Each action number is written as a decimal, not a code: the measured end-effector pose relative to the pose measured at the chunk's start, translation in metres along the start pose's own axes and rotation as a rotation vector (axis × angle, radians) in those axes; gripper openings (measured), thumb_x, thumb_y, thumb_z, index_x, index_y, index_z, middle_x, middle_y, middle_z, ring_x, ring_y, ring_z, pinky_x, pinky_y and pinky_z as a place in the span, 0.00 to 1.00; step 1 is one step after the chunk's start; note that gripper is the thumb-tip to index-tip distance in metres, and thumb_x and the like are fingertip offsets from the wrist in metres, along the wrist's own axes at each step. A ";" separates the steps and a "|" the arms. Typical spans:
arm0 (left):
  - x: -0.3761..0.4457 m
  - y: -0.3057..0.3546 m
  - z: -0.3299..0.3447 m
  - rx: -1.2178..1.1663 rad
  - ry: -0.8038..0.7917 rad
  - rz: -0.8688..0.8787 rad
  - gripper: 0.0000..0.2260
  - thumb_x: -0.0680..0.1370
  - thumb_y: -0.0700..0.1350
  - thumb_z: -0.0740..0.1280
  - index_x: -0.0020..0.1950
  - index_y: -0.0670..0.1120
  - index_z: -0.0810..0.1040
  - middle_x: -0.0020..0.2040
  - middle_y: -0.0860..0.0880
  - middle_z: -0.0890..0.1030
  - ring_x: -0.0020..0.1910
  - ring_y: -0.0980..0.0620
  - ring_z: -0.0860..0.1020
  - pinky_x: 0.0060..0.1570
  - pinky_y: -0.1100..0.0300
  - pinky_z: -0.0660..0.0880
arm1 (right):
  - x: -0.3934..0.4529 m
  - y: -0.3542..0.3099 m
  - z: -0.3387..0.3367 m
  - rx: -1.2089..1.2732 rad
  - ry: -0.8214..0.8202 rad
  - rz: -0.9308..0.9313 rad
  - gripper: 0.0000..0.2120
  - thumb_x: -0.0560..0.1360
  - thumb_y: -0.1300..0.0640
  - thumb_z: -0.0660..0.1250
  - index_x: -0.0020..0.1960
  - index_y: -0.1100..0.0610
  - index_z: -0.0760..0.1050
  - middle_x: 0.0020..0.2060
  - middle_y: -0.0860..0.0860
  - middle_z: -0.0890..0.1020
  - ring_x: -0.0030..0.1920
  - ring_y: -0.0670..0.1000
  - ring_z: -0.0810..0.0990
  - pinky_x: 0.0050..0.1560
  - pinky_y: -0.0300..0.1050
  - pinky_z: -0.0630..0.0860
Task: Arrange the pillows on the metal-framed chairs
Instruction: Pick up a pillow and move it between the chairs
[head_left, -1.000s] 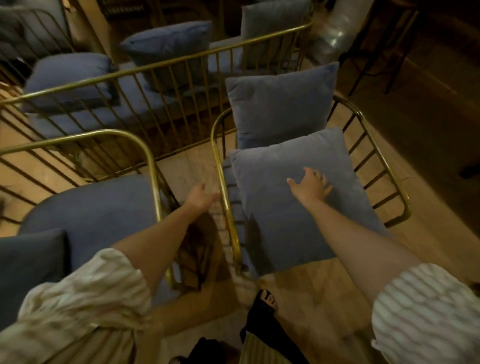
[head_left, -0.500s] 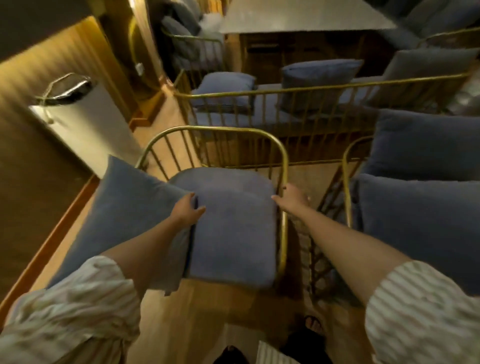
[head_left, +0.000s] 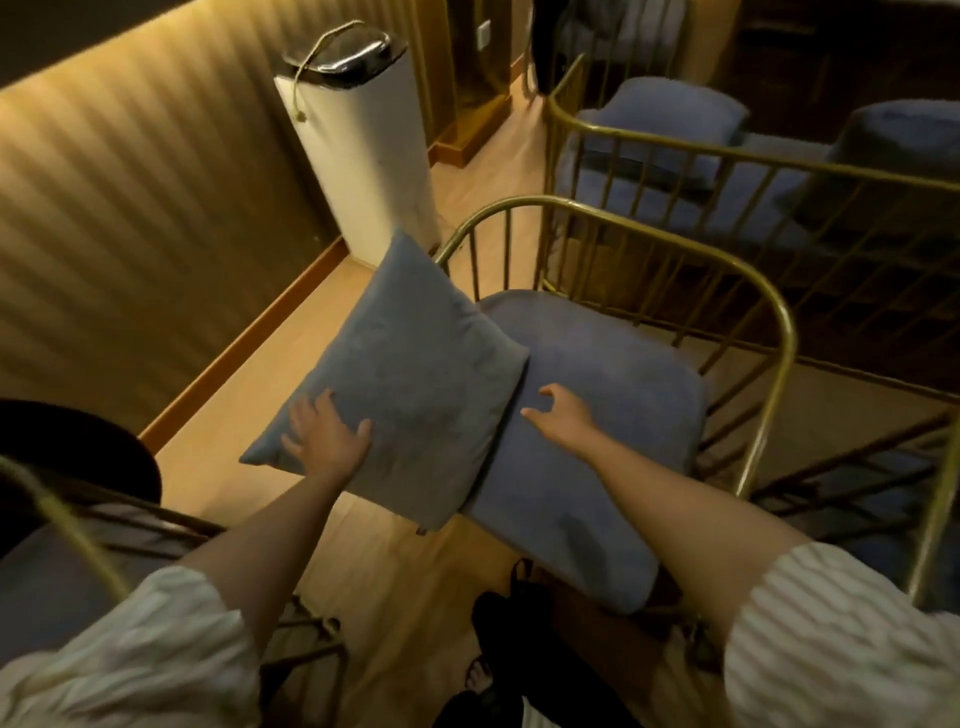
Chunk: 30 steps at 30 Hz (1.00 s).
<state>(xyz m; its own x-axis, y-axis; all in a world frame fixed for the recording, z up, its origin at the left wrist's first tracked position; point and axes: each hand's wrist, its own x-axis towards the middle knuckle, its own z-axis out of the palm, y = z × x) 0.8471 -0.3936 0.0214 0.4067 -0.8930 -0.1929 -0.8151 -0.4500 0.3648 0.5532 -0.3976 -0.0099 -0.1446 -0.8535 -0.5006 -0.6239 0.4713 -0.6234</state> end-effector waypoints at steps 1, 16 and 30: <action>0.003 -0.011 0.002 -0.029 0.025 -0.078 0.33 0.77 0.51 0.70 0.78 0.47 0.59 0.80 0.42 0.56 0.80 0.40 0.51 0.75 0.36 0.50 | 0.012 -0.009 0.004 -0.004 -0.016 -0.011 0.30 0.77 0.47 0.69 0.74 0.59 0.66 0.72 0.58 0.72 0.71 0.60 0.71 0.70 0.57 0.69; 0.059 -0.071 0.046 -0.746 0.129 -0.650 0.32 0.74 0.51 0.74 0.73 0.39 0.67 0.68 0.44 0.75 0.68 0.41 0.73 0.60 0.52 0.71 | 0.211 -0.173 0.015 0.373 -0.201 -0.107 0.35 0.73 0.50 0.75 0.74 0.59 0.64 0.60 0.49 0.75 0.58 0.49 0.76 0.53 0.42 0.76; 0.094 -0.067 0.067 -1.035 0.032 -0.725 0.20 0.78 0.65 0.62 0.61 0.52 0.76 0.56 0.53 0.80 0.64 0.46 0.76 0.58 0.51 0.73 | 0.261 -0.168 0.027 0.273 -0.322 -0.101 0.46 0.68 0.37 0.74 0.77 0.54 0.60 0.66 0.48 0.73 0.64 0.50 0.72 0.60 0.46 0.69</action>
<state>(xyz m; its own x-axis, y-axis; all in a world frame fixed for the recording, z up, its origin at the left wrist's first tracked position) 0.9122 -0.4466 -0.0819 0.6453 -0.4321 -0.6299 0.2964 -0.6184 0.7278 0.6410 -0.6937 -0.0521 0.1807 -0.8063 -0.5633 -0.3899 0.4670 -0.7936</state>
